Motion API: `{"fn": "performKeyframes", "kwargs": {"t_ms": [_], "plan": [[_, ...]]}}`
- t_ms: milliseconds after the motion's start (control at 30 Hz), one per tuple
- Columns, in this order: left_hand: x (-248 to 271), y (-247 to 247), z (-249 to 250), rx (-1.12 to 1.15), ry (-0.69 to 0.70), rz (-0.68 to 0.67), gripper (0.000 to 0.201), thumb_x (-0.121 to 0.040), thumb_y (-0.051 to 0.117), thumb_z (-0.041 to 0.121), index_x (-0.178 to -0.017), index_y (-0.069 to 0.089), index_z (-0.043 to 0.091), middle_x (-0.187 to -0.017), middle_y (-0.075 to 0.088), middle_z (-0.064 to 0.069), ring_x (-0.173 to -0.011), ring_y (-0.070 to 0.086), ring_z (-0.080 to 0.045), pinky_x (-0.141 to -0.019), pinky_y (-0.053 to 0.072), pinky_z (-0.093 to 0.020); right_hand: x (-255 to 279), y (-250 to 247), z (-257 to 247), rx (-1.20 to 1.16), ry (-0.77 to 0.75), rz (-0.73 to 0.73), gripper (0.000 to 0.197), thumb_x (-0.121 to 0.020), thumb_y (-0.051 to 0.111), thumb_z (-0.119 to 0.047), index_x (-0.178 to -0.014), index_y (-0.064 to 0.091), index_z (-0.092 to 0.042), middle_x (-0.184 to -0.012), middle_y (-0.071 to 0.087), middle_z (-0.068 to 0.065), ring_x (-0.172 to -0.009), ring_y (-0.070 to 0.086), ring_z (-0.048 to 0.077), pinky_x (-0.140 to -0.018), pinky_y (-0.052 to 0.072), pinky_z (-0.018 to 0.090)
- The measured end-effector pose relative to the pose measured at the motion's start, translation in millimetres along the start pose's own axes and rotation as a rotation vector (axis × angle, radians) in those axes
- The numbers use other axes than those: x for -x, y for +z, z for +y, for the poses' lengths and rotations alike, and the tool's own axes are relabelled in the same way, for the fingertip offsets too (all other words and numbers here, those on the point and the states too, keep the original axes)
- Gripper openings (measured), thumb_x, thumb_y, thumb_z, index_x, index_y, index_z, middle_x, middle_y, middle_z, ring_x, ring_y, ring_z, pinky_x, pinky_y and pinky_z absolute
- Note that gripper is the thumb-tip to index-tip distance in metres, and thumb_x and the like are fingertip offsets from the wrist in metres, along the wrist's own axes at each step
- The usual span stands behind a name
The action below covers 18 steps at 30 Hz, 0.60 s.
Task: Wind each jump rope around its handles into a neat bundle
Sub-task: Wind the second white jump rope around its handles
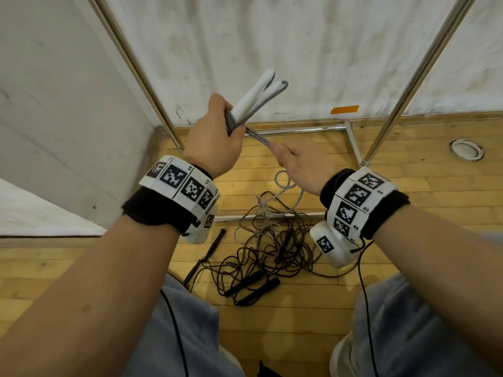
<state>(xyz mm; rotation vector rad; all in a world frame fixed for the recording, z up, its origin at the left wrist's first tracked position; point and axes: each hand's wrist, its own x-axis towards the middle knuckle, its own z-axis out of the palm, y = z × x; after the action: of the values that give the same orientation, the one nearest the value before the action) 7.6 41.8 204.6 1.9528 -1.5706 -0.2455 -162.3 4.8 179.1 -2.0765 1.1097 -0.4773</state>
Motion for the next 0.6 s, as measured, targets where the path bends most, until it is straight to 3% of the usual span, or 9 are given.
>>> {"fn": "performKeyframes", "kwargs": {"t_ms": [67, 167, 233, 367, 500, 600], "plan": [[-0.2, 1.9, -3.8, -0.124, -0.025, -0.060, 0.030, -0.094, 0.056, 0.023, -0.117, 0.039, 0.013, -0.096, 0.054, -0.004, -0.078, 0.055, -0.025, -0.068, 0.045, -0.036, 2.5, -1.0, -2.9, 0.047, -0.020, -0.044, 0.032, -0.100, 0.037, -0.031, -0.074, 0.051, -0.018, -0.061, 0.043, -0.006, -0.055, 0.039, 0.010, -0.048, 0.029, 0.016], [1.8, 8.7, -5.6, -0.262, -0.042, -0.186, 0.027, -0.095, 0.054, 0.021, -0.118, 0.042, 0.014, -0.097, 0.055, -0.004, -0.085, 0.054, -0.026, -0.080, 0.048, -0.043, 5.8, -5.8, -11.1, 0.109, -0.081, -0.089, 0.023, -0.099, 0.040, -0.025, -0.086, 0.058, -0.018, -0.069, 0.050, -0.006, -0.061, 0.043, 0.008, -0.049, 0.030, 0.015], [4.0, 15.7, -5.6, -0.302, -0.033, -0.244, 0.025, -0.095, 0.054, 0.021, -0.116, 0.043, 0.014, -0.092, 0.052, -0.002, -0.078, 0.051, -0.024, -0.073, 0.044, -0.039, 7.1, -9.7, -15.7, 0.137, -0.125, -0.083, 0.025, -0.099, 0.040, -0.026, -0.083, 0.057, -0.020, -0.072, 0.054, -0.001, -0.063, 0.046, 0.013, -0.051, 0.031, 0.015], [7.3, 25.2, -3.9, -0.309, 0.017, -0.297, 0.022, -0.090, 0.056, 0.024, -0.102, 0.038, 0.018, -0.086, 0.053, -0.001, -0.063, 0.047, -0.016, -0.052, 0.031, -0.029, 7.5, -19.7, -22.3, 0.105, -0.180, 0.003, 0.034, -0.098, 0.043, -0.029, -0.073, 0.058, -0.012, -0.056, 0.042, -0.003, -0.051, 0.038, 0.014, -0.050, 0.032, 0.016], [10.5, 35.0, 2.4, -0.329, 0.063, -0.295, 0.046, -0.083, 0.062, 0.047, -0.117, 0.048, 0.020, -0.096, 0.060, 0.002, -0.077, 0.053, -0.018, -0.063, 0.043, -0.030, 4.1, -30.8, -23.9, 0.125, -0.208, 0.088, 0.045, -0.097, 0.044, -0.034, -0.077, 0.062, 0.002, -0.054, 0.038, -0.003, -0.048, 0.035, 0.009, -0.050, 0.031, 0.014], [10.7, 39.5, 7.4, -0.390, 0.039, -0.289, 0.037, -0.085, 0.058, 0.043, -0.112, 0.050, 0.019, -0.086, 0.059, 0.003, -0.065, 0.048, -0.013, -0.053, 0.036, -0.028, 0.9, -38.2, -20.5, 0.176, -0.180, 0.117, 0.048, -0.095, 0.048, -0.040, -0.075, 0.063, 0.001, -0.056, 0.043, 0.001, -0.049, 0.039, 0.012, -0.047, 0.028, 0.019]]}}
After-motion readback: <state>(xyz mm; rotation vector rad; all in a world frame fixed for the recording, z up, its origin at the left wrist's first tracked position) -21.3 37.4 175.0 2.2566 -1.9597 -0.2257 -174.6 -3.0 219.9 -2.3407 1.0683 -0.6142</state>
